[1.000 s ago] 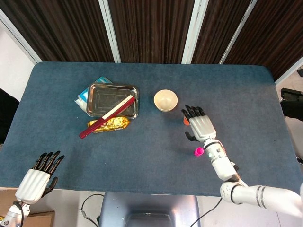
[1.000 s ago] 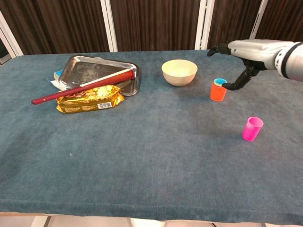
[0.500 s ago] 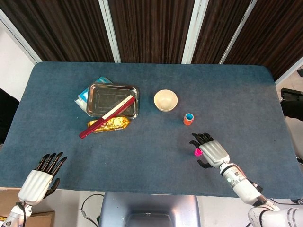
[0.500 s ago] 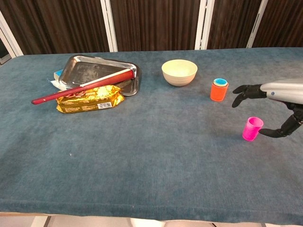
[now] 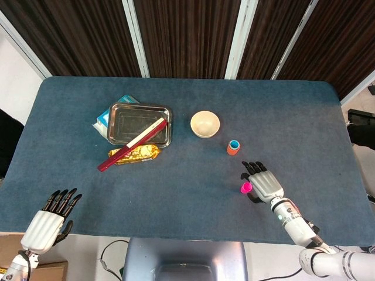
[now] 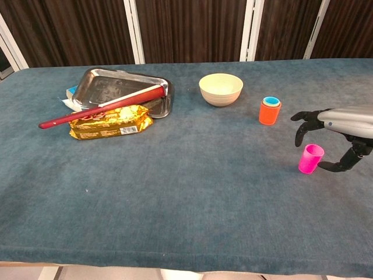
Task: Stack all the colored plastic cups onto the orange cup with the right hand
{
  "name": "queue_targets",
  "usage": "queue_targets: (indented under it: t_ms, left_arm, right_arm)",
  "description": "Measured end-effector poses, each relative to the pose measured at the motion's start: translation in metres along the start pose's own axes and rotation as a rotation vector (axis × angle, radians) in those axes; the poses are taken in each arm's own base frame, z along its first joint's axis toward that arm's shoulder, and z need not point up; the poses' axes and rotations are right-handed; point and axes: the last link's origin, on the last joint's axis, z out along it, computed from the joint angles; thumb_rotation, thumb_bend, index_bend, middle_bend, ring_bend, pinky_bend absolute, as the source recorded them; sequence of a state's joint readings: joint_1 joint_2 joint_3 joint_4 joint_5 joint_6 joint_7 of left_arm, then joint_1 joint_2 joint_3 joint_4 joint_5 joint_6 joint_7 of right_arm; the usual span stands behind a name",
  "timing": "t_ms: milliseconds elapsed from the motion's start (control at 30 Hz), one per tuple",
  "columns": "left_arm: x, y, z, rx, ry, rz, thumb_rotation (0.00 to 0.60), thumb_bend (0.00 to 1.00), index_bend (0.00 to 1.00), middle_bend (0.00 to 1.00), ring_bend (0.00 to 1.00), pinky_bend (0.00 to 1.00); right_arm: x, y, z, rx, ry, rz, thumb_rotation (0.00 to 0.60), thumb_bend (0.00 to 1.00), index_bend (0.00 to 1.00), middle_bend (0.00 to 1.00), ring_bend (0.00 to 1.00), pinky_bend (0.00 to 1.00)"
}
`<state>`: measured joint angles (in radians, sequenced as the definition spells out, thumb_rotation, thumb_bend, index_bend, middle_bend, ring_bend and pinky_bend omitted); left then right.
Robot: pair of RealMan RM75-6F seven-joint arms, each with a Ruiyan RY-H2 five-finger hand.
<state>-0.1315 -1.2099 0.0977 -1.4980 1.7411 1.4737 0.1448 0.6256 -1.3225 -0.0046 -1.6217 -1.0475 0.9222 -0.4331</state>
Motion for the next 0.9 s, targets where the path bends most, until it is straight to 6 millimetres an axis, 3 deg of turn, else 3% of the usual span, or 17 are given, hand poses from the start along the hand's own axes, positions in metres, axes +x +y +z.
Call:
queue_targets:
  t_ms: [567, 900]
  left_arm:
    - [0.0005, -0.0001, -0.0003, 0.003, 0.004, 0.000, 0.600, 0.50, 0.00, 0.00, 0.00, 0.09]
    - [0.0001, -0.0004, 0.0001, 0.004, 0.001, 0.000, 0.600, 0.50, 0.00, 0.00, 0.00, 0.09]
  right_arm:
    - [0.0003, -0.0026, 0.0030, -0.007, 0.011, -0.005, 0.600, 0.49, 0.57, 0.00, 0.00, 0.00]
    - [0.0057, -0.0014, 0.0031, -0.018, 0.034, 0.021, 0.600, 0.49, 0.59, 0.01, 0.00, 0.00]
